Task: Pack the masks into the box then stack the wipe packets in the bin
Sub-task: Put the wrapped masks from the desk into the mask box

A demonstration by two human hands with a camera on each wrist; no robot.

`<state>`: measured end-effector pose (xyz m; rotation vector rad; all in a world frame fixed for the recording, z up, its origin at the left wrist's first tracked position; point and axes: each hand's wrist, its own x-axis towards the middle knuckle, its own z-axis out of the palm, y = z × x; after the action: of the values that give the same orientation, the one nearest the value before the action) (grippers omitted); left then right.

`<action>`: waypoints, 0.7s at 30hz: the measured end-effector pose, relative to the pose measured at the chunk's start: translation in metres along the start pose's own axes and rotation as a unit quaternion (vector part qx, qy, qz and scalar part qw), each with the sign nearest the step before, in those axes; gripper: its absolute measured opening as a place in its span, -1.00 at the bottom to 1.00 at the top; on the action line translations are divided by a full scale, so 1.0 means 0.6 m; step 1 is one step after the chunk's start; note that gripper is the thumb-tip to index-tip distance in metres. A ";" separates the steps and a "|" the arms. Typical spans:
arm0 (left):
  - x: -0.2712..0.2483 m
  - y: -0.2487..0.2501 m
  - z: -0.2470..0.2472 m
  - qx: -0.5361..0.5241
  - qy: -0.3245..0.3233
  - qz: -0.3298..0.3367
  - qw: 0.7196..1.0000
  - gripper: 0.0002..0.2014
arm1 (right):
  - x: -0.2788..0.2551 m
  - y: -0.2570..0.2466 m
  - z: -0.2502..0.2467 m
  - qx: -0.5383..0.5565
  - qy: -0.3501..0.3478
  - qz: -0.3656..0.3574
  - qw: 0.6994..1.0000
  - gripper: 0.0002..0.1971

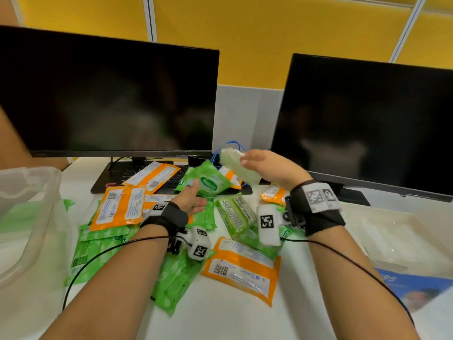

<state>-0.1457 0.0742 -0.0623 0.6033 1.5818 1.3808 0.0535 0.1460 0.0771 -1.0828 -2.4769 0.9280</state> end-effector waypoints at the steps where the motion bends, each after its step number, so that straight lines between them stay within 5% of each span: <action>1: -0.004 -0.002 -0.008 -0.073 -0.003 -0.013 0.997 -0.35 | -0.002 0.010 -0.005 0.044 0.026 -0.013 0.999 -0.61; 5: -0.011 -0.008 -0.017 -0.171 -0.003 -0.030 0.985 -0.39 | -0.014 0.048 0.003 0.243 0.120 -0.035 0.962 -0.59; 8: -0.035 -0.001 0.010 -0.016 0.002 0.002 1.000 -0.81 | -0.015 0.067 0.033 0.350 0.158 -0.022 0.923 -0.58; 13: -0.082 0.014 0.004 0.224 -0.025 0.078 0.971 -0.80 | -0.017 0.077 0.070 0.416 0.218 0.005 0.883 -0.56; 15: -0.101 0.025 -0.034 0.326 0.041 0.134 0.935 -0.89 | -0.018 0.076 0.088 0.462 0.215 0.036 0.859 -0.53; 17: -0.120 0.035 -0.082 0.387 0.180 0.168 0.889 -0.79 | -0.021 0.067 0.112 0.511 0.184 0.056 0.838 -0.49; 19: -0.143 0.035 -0.123 0.428 0.307 0.110 0.843 -0.60 | -0.022 0.057 0.145 0.507 0.133 0.057 0.850 -0.47; 21: -0.162 0.024 -0.148 0.441 0.336 -0.018 0.832 -0.38 | -0.027 0.041 0.186 0.432 0.078 0.025 0.898 -0.50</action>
<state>-0.1810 -0.0470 -0.0227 0.6227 2.8348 0.7740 0.0239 0.0971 -0.0228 -0.8361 -1.5859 1.6418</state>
